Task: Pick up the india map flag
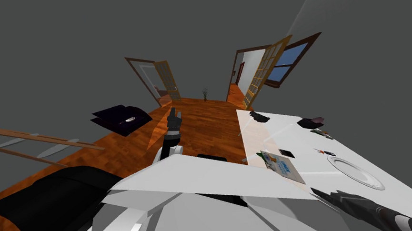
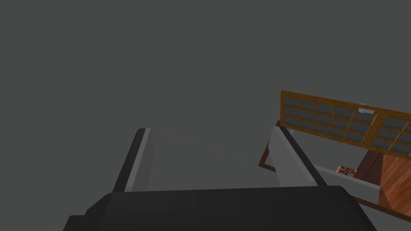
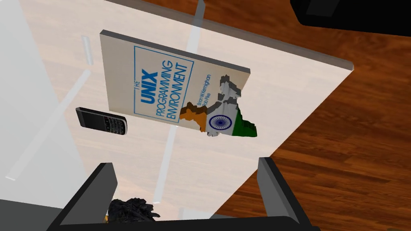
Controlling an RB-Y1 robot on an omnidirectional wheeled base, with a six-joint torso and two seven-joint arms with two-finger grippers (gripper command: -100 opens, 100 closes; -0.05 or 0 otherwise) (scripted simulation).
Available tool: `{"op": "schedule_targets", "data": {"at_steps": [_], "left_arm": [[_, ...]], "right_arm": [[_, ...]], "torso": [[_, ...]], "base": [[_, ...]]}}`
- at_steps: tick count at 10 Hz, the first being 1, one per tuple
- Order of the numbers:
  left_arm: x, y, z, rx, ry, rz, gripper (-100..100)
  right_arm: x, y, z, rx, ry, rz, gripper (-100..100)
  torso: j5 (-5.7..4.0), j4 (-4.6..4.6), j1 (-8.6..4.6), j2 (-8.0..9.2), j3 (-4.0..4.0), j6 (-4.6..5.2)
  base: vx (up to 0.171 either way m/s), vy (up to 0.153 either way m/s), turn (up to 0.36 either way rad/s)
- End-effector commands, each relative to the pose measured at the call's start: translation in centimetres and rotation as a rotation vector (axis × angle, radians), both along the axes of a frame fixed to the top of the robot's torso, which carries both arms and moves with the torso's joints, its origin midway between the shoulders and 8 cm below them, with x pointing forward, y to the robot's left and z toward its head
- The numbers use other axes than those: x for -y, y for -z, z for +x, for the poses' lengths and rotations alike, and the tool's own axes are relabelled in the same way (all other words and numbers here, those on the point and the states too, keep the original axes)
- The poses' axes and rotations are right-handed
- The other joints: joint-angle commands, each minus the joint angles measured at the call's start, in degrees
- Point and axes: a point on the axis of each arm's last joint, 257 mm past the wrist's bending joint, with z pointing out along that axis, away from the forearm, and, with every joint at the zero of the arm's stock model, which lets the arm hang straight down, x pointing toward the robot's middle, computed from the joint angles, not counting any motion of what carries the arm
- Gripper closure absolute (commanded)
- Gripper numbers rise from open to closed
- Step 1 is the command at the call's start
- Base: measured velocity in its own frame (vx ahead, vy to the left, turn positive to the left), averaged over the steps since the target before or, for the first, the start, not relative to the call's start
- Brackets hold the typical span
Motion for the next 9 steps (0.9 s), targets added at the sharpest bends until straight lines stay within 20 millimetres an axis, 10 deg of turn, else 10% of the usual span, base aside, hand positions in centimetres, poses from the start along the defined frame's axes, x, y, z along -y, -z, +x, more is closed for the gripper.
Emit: {"op": "schedule_targets", "data": {"at_steps": [1,9], "left_arm": [[0.0,0.0,0.0,0.0,0.0,0.0,0],[0.0,0.0,0.0,0.0,0.0,0.0,0]], "right_arm": [[1.6,0.0,0.0,-0.034,-0.031,-0.047,-100],[2.3,3.1,2.2,-0.168,-0.229,-0.117,-100]], "torso": [[0.0,0.0,0.0,0.0,0.0,0.0],[0.0,-0.02,-0.02,-0.06,-0.04,-0.04]], "base": [[0.012,0.0,0.194],[0.013,-0.012,0.118]]}}
